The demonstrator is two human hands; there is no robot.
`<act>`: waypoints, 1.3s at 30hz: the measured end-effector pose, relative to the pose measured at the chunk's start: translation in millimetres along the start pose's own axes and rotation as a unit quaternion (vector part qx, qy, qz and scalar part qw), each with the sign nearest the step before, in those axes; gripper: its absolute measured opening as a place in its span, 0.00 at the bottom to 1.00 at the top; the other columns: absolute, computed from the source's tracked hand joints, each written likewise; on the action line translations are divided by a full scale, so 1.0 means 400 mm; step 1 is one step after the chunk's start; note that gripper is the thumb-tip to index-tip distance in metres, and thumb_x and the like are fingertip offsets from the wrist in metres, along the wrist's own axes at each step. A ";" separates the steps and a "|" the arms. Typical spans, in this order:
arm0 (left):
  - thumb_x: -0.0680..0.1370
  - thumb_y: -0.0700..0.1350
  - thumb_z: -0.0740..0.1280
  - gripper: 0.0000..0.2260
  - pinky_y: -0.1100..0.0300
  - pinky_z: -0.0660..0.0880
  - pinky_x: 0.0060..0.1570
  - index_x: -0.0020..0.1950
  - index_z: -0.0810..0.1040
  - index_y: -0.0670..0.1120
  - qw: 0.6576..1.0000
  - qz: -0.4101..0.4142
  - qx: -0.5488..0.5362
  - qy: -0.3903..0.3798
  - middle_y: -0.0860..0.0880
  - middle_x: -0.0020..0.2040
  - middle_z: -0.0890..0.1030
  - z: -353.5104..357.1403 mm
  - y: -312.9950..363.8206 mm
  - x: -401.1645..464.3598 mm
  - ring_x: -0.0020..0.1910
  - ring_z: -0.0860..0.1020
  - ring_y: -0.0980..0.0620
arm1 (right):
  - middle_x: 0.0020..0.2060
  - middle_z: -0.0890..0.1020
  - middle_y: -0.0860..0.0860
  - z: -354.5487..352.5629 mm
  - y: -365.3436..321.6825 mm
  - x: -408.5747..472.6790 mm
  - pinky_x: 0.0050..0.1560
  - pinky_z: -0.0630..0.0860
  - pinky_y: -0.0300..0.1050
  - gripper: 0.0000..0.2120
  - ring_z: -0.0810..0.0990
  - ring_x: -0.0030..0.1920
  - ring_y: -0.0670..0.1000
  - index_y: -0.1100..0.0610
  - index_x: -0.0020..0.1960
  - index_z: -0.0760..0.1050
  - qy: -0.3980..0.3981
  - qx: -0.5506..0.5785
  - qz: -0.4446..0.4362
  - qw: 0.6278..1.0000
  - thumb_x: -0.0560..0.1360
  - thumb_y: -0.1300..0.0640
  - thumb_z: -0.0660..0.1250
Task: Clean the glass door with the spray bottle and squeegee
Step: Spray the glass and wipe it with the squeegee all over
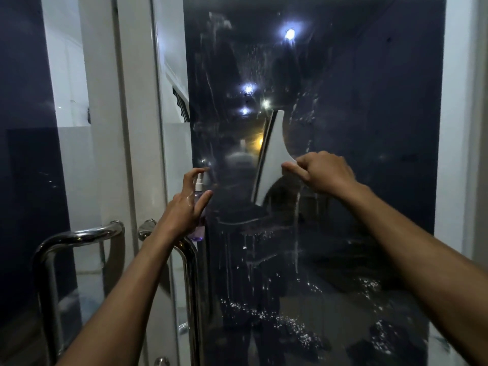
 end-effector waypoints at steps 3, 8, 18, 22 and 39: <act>0.80 0.61 0.58 0.24 0.43 0.83 0.40 0.73 0.51 0.63 1.000 0.001 -0.003 0.010 0.45 0.40 0.83 -0.006 0.003 -0.004 0.32 0.83 0.49 | 0.38 0.81 0.52 0.064 -0.086 0.011 0.42 0.72 0.51 0.28 0.80 0.44 0.58 0.52 0.42 0.79 -0.017 0.117 0.048 0.992 0.80 0.32 0.52; 0.81 0.60 0.58 0.24 0.44 0.83 0.39 0.74 0.51 0.61 0.999 -0.014 -0.013 0.027 0.45 0.42 0.83 -0.013 -0.006 -0.002 0.31 0.83 0.50 | 0.26 0.71 0.48 0.208 -0.179 -0.075 0.28 0.64 0.44 0.26 0.70 0.28 0.49 0.55 0.31 0.68 0.036 0.320 0.148 0.935 0.84 0.42 0.57; 0.79 0.63 0.58 0.24 0.46 0.84 0.37 0.72 0.51 0.67 0.999 0.007 -0.039 0.033 0.49 0.43 0.82 -0.019 0.013 -0.003 0.32 0.84 0.52 | 0.29 0.76 0.49 0.312 0.018 -0.270 0.31 0.64 0.48 0.26 0.76 0.32 0.53 0.52 0.32 0.70 0.030 0.234 0.165 0.958 0.82 0.37 0.55; 0.82 0.59 0.60 0.21 0.44 0.84 0.35 0.69 0.53 0.72 0.996 0.025 -0.070 0.041 0.45 0.40 0.84 -0.026 0.026 -0.002 0.31 0.84 0.51 | 0.30 0.77 0.47 0.251 -0.022 -0.210 0.32 0.66 0.47 0.26 0.76 0.33 0.50 0.49 0.34 0.72 0.011 0.192 0.089 0.977 0.81 0.33 0.52; 0.84 0.54 0.60 0.23 0.40 0.82 0.41 0.73 0.52 0.63 0.998 -0.011 -0.040 0.038 0.42 0.41 0.84 0.013 0.027 -0.018 0.35 0.84 0.44 | 0.34 0.76 0.43 0.074 0.243 -0.125 0.31 0.61 0.41 0.27 0.73 0.32 0.43 0.42 0.47 0.80 -0.089 -0.103 0.049 0.989 0.77 0.27 0.49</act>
Point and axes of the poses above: each hand's wrist, its own x-axis towards the middle knuckle, its own z-axis out of the palm, y = z × x, the point moved 9 cm from there along x, towards the middle knuckle
